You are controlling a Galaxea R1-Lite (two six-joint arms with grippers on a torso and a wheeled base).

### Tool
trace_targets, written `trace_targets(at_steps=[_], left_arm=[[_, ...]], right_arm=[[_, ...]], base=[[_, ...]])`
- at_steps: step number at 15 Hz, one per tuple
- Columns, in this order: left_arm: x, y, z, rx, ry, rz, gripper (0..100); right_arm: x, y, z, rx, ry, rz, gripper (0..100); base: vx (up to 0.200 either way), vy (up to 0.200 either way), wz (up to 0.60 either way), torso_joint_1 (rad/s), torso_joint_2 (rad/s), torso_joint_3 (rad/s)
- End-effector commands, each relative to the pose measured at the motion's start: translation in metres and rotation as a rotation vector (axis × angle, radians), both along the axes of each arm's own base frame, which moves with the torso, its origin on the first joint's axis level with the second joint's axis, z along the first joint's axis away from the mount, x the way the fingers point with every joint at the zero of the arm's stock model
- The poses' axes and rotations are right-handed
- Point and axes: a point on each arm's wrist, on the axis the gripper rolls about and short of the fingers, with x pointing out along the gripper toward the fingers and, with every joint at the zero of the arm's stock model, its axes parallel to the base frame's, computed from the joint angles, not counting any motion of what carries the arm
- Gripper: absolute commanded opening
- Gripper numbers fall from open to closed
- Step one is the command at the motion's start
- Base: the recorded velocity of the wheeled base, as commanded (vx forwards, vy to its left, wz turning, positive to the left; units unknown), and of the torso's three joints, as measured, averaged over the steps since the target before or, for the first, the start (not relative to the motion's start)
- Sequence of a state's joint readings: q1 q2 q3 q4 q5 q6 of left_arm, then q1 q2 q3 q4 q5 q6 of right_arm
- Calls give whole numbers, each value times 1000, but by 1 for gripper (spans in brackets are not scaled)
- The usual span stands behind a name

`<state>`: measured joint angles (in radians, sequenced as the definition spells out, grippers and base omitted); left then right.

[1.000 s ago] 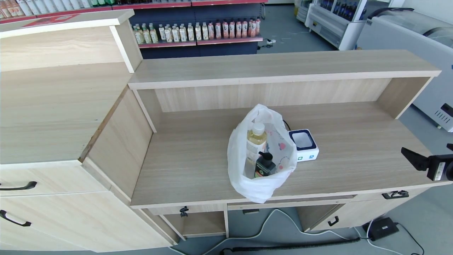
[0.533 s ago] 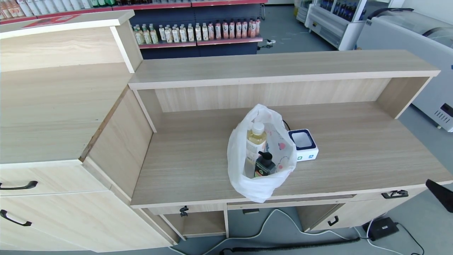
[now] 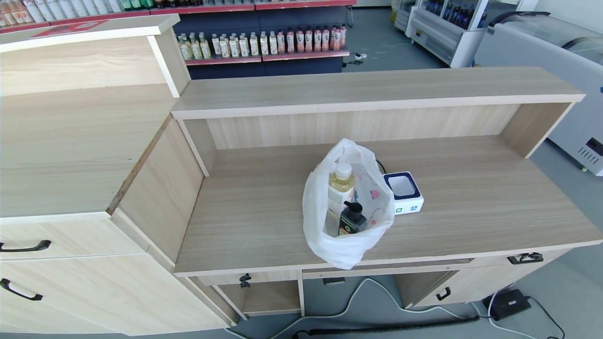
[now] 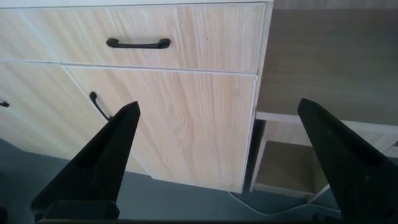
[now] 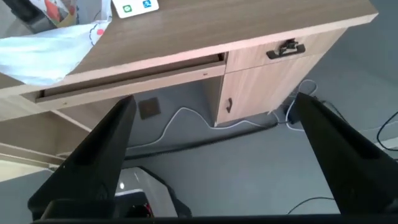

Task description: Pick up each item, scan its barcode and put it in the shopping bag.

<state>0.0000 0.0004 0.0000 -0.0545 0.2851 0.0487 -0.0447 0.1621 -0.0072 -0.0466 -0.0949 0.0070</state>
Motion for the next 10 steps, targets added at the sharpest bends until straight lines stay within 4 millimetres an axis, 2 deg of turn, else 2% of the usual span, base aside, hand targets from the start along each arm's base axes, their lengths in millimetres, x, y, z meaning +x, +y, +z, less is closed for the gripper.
trace_targets(at_steps=[1, 5, 10], left_arm=[[0, 0, 0, 0, -1, 0, 100], [0, 0, 0, 0, -1, 0, 100], [0, 0, 0, 0, -1, 0, 100]], right_arm=[[-13, -1, -5, 10, -153, 24, 100], [-13, -1, -11, 102, -103, 21, 100], [-13, -1, -11, 105, -104, 19, 100]], base=[[0, 0, 0, 0, 0, 0], [0, 0, 0, 0, 0, 0], [0, 0, 0, 0, 0, 0]])
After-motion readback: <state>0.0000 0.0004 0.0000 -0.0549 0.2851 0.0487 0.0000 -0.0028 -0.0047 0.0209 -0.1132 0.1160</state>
